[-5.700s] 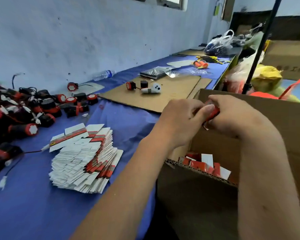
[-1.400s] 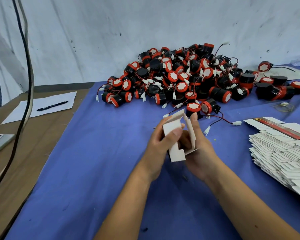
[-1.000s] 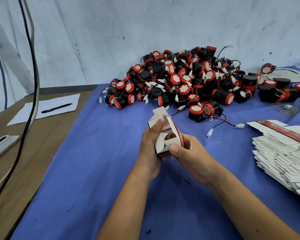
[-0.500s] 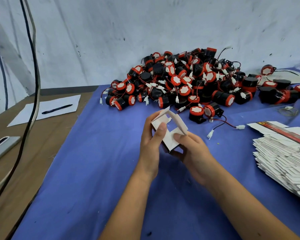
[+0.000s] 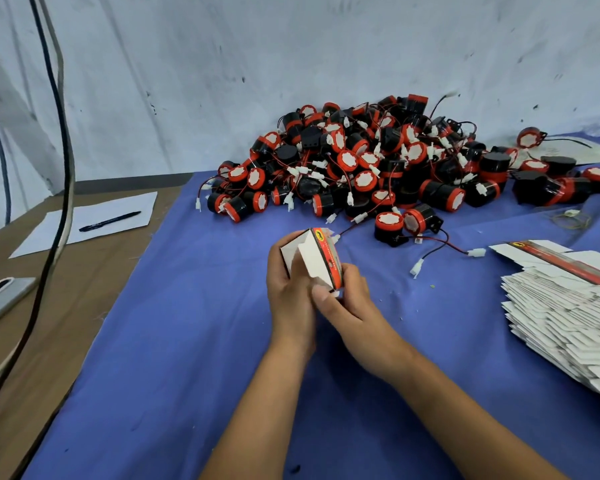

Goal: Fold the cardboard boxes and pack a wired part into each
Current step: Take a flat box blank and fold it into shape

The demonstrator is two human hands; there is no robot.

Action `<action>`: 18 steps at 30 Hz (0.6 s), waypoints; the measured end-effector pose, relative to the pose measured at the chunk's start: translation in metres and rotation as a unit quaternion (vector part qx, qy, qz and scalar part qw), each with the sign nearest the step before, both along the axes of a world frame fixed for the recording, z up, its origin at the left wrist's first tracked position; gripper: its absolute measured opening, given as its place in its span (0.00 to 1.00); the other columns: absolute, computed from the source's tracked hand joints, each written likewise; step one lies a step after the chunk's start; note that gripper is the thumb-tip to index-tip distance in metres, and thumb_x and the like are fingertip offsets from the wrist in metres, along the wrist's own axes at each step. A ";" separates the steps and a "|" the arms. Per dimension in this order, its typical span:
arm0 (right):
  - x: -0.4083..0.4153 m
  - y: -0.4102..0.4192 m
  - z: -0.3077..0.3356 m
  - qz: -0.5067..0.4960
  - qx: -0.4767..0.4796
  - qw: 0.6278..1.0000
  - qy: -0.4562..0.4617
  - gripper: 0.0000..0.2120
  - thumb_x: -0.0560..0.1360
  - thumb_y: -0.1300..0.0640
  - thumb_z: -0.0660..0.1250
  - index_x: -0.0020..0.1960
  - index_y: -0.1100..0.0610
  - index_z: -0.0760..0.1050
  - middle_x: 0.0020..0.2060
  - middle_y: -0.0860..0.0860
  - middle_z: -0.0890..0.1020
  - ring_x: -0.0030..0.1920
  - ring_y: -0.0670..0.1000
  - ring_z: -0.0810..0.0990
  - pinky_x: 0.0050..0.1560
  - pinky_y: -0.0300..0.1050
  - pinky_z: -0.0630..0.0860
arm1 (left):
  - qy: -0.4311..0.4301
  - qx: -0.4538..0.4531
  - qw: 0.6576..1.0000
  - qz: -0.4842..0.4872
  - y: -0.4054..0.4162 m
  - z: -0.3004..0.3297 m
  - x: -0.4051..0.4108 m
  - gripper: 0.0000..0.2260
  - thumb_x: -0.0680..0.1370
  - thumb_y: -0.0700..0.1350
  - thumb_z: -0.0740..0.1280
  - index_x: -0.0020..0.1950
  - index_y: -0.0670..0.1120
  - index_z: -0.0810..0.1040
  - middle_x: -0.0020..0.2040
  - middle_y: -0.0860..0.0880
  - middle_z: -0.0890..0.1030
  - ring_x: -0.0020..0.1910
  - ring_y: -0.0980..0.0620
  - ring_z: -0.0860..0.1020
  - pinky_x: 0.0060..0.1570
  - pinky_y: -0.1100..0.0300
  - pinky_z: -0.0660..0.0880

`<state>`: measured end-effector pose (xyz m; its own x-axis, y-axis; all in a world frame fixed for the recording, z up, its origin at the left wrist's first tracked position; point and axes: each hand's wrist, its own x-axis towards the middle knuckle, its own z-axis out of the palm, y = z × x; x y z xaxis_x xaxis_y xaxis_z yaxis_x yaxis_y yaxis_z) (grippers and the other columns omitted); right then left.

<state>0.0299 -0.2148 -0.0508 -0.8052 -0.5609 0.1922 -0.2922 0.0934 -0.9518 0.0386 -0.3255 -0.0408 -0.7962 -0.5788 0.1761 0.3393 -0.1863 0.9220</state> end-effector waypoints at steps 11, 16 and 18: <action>-0.016 0.008 0.008 -0.072 -0.106 0.992 -0.013 0.15 0.76 0.44 0.71 0.58 0.50 0.79 0.50 0.48 0.85 0.51 0.53 0.83 0.51 0.52 0.81 | 0.042 -0.285 0.957 0.033 0.001 0.001 0.003 0.16 0.87 0.51 0.55 0.67 0.51 0.79 0.59 0.56 0.83 0.59 0.54 0.81 0.54 0.63 0.77; -0.019 0.005 0.004 -0.113 -0.120 0.985 -0.052 0.12 0.78 0.49 0.72 0.58 0.53 0.78 0.48 0.49 0.87 0.49 0.50 0.85 0.44 0.46 0.81 | 0.052 -0.156 0.986 -0.025 0.007 0.002 0.007 0.23 0.86 0.55 0.51 0.70 0.49 0.79 0.66 0.54 0.82 0.65 0.52 0.80 0.58 0.59 0.80; -0.020 0.006 0.005 -0.101 -0.152 0.979 -0.093 0.11 0.79 0.51 0.72 0.60 0.51 0.78 0.44 0.49 0.87 0.39 0.48 0.83 0.34 0.39 0.76 | 0.026 -0.156 0.987 -0.023 0.008 0.003 0.006 0.23 0.84 0.62 0.51 0.70 0.58 0.78 0.71 0.54 0.78 0.70 0.49 0.77 0.65 0.48 0.78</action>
<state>0.0100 -0.2084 -0.0458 -0.9305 -0.3267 0.1659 -0.1165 -0.1653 -0.9793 0.0449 -0.3175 -0.0381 -0.8052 -0.4532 0.3824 0.3864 0.0882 0.9181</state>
